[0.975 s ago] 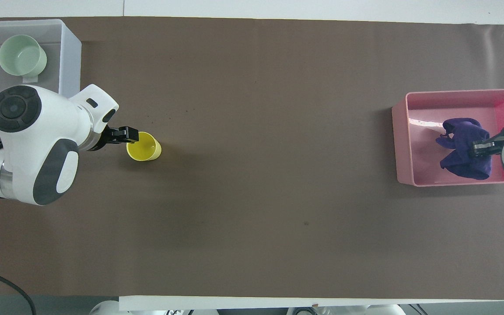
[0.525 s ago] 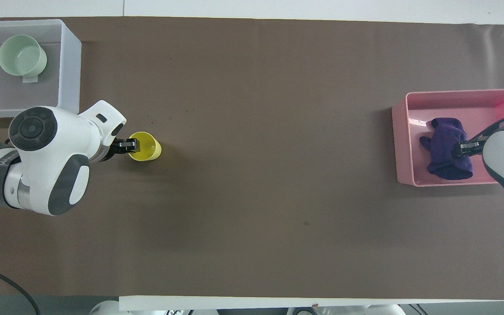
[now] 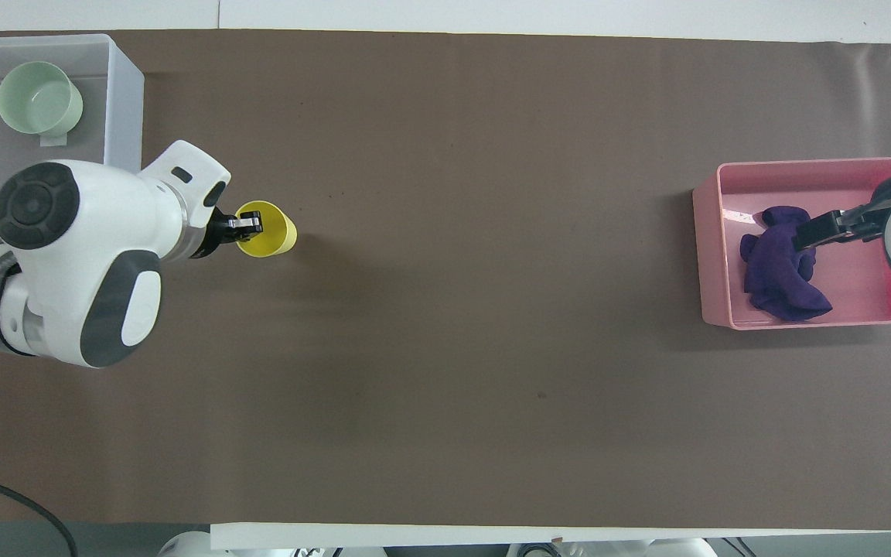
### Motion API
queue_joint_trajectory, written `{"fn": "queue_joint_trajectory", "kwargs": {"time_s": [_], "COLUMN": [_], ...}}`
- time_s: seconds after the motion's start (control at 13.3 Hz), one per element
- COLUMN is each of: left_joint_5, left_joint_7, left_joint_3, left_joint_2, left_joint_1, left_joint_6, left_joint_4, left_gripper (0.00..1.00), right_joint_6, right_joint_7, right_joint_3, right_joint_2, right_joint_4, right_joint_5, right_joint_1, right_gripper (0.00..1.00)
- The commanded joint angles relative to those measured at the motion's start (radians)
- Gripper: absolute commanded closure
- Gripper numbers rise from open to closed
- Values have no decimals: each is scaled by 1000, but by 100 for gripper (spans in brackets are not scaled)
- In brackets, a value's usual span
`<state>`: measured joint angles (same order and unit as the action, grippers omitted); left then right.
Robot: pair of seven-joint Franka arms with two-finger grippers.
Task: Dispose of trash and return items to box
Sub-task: 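Place the yellow cup into the green bowl in the white bin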
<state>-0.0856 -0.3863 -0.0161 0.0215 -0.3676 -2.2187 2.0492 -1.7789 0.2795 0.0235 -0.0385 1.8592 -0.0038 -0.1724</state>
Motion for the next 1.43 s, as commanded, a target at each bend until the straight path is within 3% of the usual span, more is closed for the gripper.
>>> {"fn": "queue_joint_trajectory", "kwargs": {"time_s": [0.0,0.07,0.3,0.6,0.9,1.35], "left_joint_5": [-19,-7,55,55,50,52], "left_joint_7": [-5,-9,44,92,98,98], "left_joint_3": [-12,-13,-67,-65,-65,-65], "left_joint_2": [139,184,283,447,531,598], "left_joint_1": [100,134,299,456,486,489], "left_joint_6": [320,356,317,206,7,-73], "left_joint_4": [-417,-505,-621,-646,-601,-609], "left_gripper": [100,100,100,100,100,100], "right_joint_6": [108,133,212,315,438,455], "right_joint_7": [-61,-98,-154,-209,-200,-152], "right_joint_3": [3,4,4,3,4,3], "right_joint_2": [23,38,55,58,77,178], "right_joint_4": [-75,-80,-132,-209,-282,-163], "right_joint_5": [60,62,62,61,38,33], "right_joint_1": [28,43,80,96,97,86], "right_gripper": [1,1,1,1,1,0]}}
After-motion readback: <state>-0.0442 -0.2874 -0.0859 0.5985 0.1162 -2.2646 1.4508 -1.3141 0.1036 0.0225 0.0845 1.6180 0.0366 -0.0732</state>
